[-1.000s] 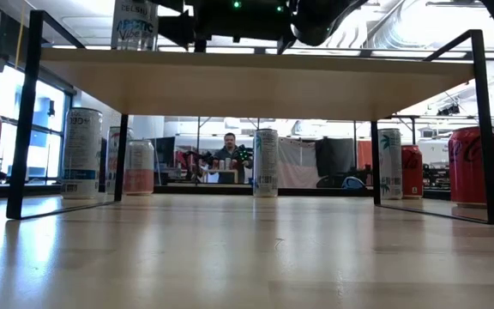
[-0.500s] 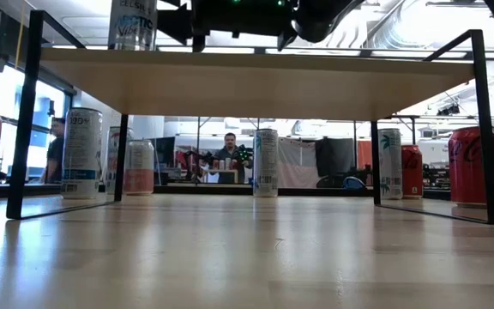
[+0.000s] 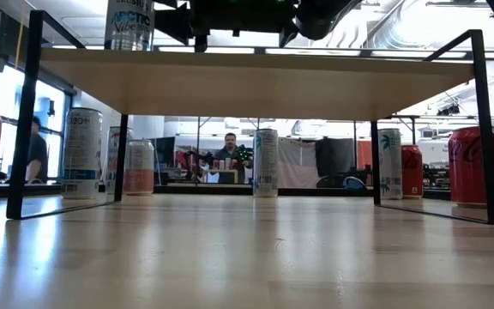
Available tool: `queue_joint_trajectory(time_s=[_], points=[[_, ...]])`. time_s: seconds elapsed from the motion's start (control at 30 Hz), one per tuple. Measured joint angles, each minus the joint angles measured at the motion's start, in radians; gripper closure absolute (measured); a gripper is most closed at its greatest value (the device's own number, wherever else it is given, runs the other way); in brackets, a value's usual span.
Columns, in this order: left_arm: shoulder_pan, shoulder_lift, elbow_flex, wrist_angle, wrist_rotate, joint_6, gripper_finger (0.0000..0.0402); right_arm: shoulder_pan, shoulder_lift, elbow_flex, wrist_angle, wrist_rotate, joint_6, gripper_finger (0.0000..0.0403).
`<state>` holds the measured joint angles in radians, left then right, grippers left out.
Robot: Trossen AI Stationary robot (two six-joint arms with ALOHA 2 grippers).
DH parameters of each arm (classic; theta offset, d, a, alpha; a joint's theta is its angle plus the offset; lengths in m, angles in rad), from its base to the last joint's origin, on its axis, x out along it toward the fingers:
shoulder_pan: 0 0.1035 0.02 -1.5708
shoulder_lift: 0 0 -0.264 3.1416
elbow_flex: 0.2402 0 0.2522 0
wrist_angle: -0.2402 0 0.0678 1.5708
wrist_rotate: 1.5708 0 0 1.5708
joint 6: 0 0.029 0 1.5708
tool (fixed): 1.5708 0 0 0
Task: Place canned beverage on shelf
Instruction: Put the bottom left white blue soda can on the shelf
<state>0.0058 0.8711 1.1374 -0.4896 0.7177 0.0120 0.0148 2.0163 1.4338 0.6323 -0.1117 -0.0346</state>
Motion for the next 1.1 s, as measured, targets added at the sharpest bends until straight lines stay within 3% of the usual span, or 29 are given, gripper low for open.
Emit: queue_joint_trajectory(time_s=[0.5, 0.8, 1.1], points=[[0.0, 0.0, 0.0, 0.0, 0.0, -0.001, 0.0064, 0.041, 0.0, 0.0, 0.001, 0.132, -0.018, 0.0102], [0.0, 0.0, 0.0, 0.001, 0.0, -0.001, 0.0064, 0.051, 0.0, 0.0, 0.0, 0.186, -0.005, 0.0143], [0.0, 0.0, 0.0, -0.001, 0.0, -0.004, 0.0064, 0.069, -0.001, 0.0, 0.0, 0.279, 0.003, 0.0145]])
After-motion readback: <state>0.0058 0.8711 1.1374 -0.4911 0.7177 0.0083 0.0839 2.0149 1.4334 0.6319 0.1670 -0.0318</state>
